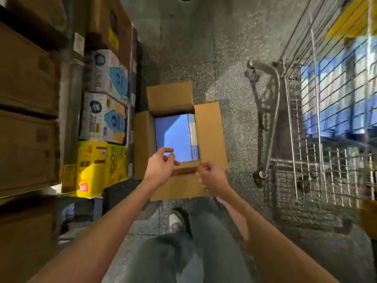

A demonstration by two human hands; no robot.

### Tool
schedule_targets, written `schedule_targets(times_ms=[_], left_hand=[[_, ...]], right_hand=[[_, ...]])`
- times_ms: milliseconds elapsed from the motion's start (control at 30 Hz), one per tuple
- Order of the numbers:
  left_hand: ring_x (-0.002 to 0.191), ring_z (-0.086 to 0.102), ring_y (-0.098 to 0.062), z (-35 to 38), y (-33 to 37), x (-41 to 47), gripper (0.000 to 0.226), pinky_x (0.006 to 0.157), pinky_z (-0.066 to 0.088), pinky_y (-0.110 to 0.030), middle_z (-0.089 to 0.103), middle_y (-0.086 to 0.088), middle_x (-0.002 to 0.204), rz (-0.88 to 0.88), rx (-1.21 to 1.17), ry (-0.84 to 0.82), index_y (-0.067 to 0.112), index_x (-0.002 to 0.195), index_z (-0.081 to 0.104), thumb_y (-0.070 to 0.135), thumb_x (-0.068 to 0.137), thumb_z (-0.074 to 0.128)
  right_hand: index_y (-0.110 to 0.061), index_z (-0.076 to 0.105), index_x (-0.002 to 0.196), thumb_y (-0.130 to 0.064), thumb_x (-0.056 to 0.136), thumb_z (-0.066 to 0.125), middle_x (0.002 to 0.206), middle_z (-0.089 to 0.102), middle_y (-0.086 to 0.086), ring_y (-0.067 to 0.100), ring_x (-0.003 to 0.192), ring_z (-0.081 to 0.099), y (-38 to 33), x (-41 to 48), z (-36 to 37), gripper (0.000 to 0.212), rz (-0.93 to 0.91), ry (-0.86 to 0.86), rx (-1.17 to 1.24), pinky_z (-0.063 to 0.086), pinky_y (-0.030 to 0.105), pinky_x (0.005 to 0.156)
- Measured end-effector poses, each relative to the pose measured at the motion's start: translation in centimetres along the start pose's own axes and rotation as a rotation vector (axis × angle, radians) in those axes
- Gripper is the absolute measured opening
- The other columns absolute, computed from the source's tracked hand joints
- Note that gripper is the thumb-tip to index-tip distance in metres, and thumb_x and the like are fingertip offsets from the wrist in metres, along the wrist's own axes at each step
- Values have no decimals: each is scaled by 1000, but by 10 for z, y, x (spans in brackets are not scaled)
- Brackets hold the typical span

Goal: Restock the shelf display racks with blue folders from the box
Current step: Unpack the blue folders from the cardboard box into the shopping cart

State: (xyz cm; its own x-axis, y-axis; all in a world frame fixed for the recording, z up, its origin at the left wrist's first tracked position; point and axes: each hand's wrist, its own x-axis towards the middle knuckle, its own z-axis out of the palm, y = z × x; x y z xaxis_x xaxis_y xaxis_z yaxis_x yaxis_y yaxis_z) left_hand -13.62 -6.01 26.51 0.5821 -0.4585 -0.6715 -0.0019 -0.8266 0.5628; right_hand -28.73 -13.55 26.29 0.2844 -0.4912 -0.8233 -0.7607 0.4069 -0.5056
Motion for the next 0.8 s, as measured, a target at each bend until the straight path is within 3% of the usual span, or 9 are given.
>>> schedule_targets(times_ms=[100,233,333,400,467,567,667,733,800], left_hand=[[70,72,-17,9,-19,37,24,53,55,-20,75,1,89,-24,14,-15,18,128,56,24,105,51],[62,72,-19,23,-43,87,23,62,61,-34,76,4,88,-52,18,-41,20,126,56,26,105,48],[58,71,-18,42,-76,138,22,69,63,-45,76,5,86,-76,10,-86,23,123,57,29,103,49],[55,71,-20,57,-99,178,24,68,62,-42,76,5,87,-68,16,-97,21,123,57,30,103,48],[54,70,-20,67,-116,209,25,63,60,-39,76,4,87,-47,34,-97,20,123,58,30,103,48],[52,68,-12,91,-156,272,24,48,51,-24,75,3,90,-27,59,-97,20,124,57,30,104,48],[54,68,-13,109,-198,316,25,43,45,-19,75,0,91,-24,56,-102,18,127,56,28,105,48],[59,69,-16,119,-220,331,26,41,43,-15,75,-2,94,-13,54,-129,17,128,55,27,106,48],[66,69,-17,127,-242,347,27,41,42,-12,74,-4,95,-3,49,-135,16,131,55,25,106,48]], right_hand=[[-24,63,97,-37,91,48,97,69,5,29,92,65,7,46,10,21,37,-4,16,53,43,79],[-14,65,117,-44,74,46,108,71,11,31,103,66,14,101,27,56,79,13,30,55,53,91],[-18,63,108,-41,79,47,101,69,11,35,104,65,34,158,59,40,108,15,50,54,55,92],[-16,58,94,-33,85,44,100,65,17,38,98,63,45,195,80,25,104,31,13,53,55,91],[-5,60,92,-25,90,43,92,63,19,40,90,60,51,227,91,26,107,47,-23,53,48,86],[-10,63,114,-23,97,49,101,63,6,29,95,59,82,297,117,26,87,97,-55,42,33,79],[-14,57,127,-24,98,52,100,55,-4,21,90,56,116,352,145,31,111,121,-68,37,22,73],[-18,50,135,-30,97,52,113,57,-3,21,100,57,130,376,160,40,118,122,-80,44,27,86],[-20,43,144,-34,97,53,139,53,3,27,124,54,142,397,178,50,126,137,-100,43,34,102]])
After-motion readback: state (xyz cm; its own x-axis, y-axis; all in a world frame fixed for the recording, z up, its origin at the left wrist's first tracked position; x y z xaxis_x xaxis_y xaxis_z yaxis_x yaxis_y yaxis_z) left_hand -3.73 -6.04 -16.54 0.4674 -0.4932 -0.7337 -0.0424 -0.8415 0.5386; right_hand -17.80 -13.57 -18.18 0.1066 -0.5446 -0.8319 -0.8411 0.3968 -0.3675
